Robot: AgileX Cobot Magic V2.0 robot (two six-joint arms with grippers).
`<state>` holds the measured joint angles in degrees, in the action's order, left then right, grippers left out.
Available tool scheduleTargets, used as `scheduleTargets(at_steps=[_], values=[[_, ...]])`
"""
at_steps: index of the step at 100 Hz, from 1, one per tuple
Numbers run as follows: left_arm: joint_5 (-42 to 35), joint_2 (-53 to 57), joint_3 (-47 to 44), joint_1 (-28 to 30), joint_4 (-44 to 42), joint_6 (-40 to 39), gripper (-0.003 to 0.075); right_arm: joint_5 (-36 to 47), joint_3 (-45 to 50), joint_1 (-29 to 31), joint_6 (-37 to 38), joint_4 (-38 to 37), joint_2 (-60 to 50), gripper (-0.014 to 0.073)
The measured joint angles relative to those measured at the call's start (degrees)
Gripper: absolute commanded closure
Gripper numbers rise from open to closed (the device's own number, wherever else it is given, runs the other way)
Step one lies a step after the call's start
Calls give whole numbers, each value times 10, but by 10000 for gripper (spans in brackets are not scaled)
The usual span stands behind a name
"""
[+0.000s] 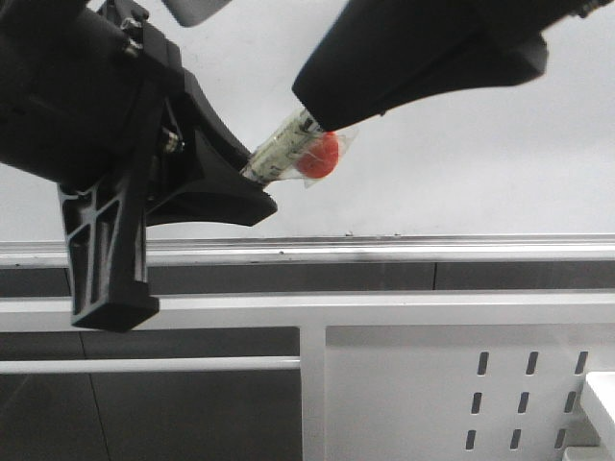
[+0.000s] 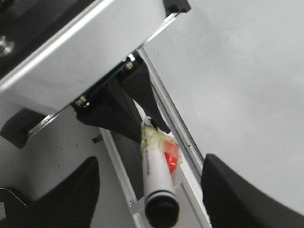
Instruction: Write number 1 on whiteboard
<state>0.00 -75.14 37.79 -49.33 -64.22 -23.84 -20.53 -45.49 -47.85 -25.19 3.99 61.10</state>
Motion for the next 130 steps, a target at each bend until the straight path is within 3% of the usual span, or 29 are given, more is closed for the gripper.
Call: scheduleTargets(at_steps=[13,20,33,56,63,80,90,114,130], values=[[-4,0,0,0,0,0,740,2,0,0,0,0,7,253],[-6,0,0,0,0,0,740,2,0,0,0,0,10,372],[-7,0,0,0,-6,0,740,2,-1,0,0,0,16,671],[-4,0,0,0,-20,0,704,3,-2,0,-1,-4,21,666],[0,3,0,0,-31,0,612,3,-3,0,-1,-6,21,666],[-6,17,0,0,-46,0,294,5,-3,0,-1,-8,21,666],[0,30,0,0,-45,0,215,13,-3,0,-1,-9,22,666],[56,90,0,0,24,0,223,25,-3,7,0,-9,-11,666],[81,157,0,0,83,0,337,13,-3,41,23,-10,-64,665]])
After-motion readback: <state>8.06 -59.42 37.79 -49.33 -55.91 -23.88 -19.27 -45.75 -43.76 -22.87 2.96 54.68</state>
